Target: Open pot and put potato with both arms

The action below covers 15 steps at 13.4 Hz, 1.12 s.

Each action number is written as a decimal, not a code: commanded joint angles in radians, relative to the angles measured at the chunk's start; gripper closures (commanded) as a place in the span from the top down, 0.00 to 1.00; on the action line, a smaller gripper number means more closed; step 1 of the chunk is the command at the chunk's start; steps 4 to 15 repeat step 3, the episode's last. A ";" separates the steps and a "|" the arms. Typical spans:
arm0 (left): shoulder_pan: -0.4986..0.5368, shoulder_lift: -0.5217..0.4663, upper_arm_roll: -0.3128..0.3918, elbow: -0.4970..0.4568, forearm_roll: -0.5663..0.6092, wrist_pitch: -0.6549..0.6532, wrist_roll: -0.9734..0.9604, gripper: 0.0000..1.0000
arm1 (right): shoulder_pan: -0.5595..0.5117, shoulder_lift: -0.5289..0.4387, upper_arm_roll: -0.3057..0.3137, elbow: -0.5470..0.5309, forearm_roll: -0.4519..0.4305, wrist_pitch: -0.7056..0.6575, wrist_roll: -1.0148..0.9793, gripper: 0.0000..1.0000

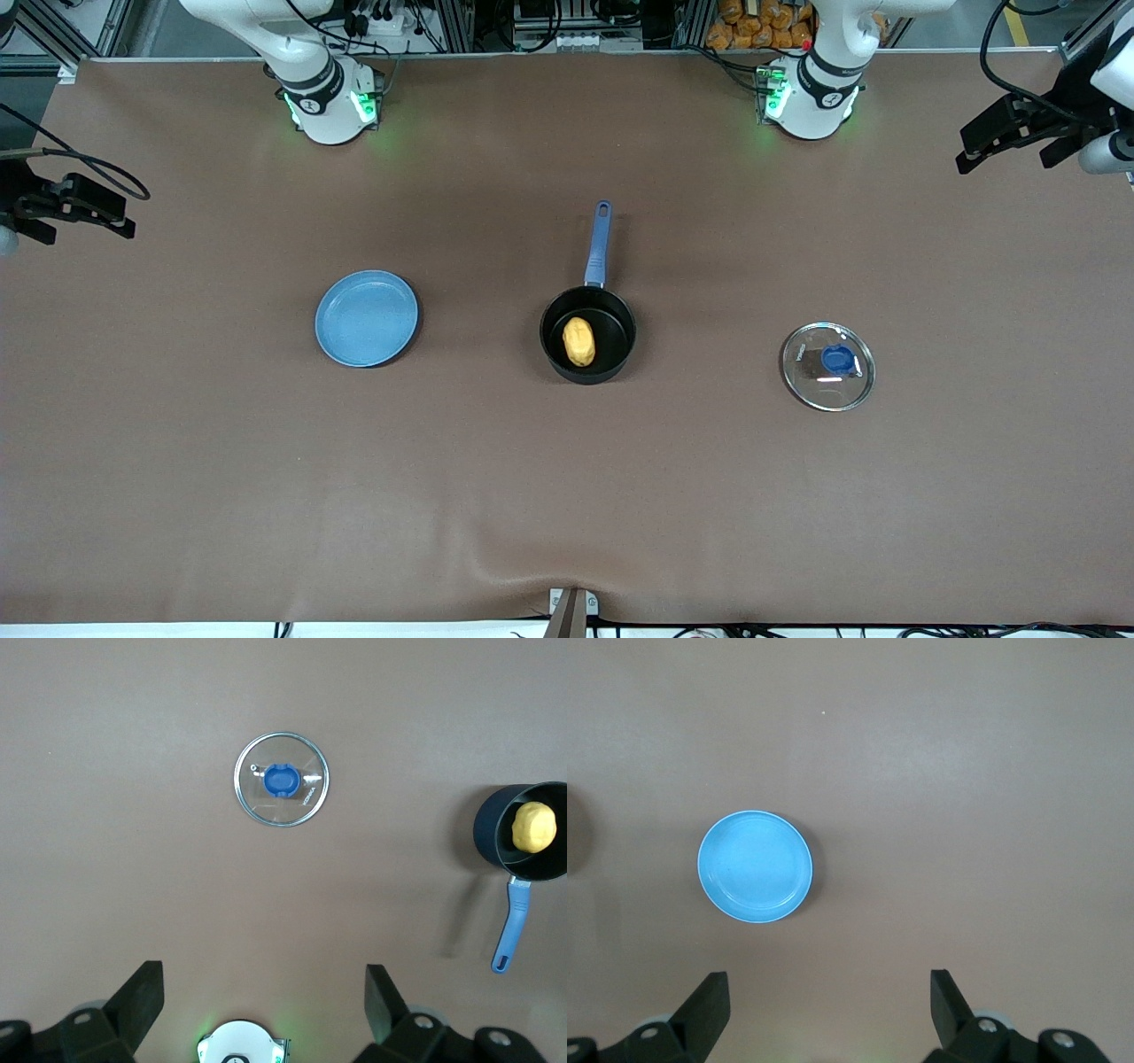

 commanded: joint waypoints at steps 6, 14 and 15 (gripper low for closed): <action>0.000 0.022 -0.003 0.032 0.016 0.000 0.024 1.00 | -0.007 -0.017 0.000 0.005 0.003 0.013 -0.010 1.00; 0.000 0.022 -0.003 0.032 0.016 0.000 0.024 1.00 | -0.007 -0.017 0.000 0.005 0.003 0.013 -0.010 1.00; 0.000 0.022 -0.003 0.032 0.016 0.000 0.024 1.00 | -0.007 -0.017 0.000 0.005 0.003 0.013 -0.010 1.00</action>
